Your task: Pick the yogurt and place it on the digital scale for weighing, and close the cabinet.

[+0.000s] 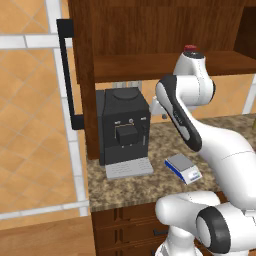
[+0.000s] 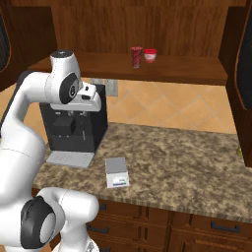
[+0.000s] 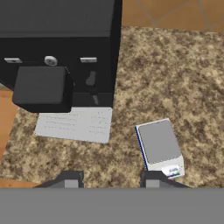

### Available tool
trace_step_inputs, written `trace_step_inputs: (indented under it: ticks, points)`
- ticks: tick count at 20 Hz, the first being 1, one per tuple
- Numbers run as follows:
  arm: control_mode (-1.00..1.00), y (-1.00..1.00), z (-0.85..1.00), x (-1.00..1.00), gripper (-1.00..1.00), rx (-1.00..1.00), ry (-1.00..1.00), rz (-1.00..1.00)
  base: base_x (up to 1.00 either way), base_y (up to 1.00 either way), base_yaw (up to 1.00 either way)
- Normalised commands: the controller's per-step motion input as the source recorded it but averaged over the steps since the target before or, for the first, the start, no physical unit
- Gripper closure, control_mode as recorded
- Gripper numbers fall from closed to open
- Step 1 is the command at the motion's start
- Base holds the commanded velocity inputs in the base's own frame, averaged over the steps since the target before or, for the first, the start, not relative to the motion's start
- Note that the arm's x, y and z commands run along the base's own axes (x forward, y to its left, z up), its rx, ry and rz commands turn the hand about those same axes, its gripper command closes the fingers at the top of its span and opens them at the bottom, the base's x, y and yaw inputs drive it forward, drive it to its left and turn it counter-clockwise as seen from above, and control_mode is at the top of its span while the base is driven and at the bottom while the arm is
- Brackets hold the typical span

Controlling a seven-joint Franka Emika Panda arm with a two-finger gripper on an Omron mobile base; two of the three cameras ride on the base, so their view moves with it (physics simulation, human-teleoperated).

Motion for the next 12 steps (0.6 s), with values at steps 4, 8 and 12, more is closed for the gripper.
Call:
trace_step_inputs:
  ticks: [4,8,12]
  points:
    - [-1.00,-0.01,0.00,-0.21,-1.00,0.00,-0.03,0.00,0.00,0.00,0.00]
    - [-1.00,-0.07,0.01,-0.49,-1.00,0.00,-0.14,-0.01,0.00,0.00,0.00]
    - [-1.00,-0.25,0.20,-0.39,-1.00,0.00,-0.11,-0.06,0.00,0.00,0.00]
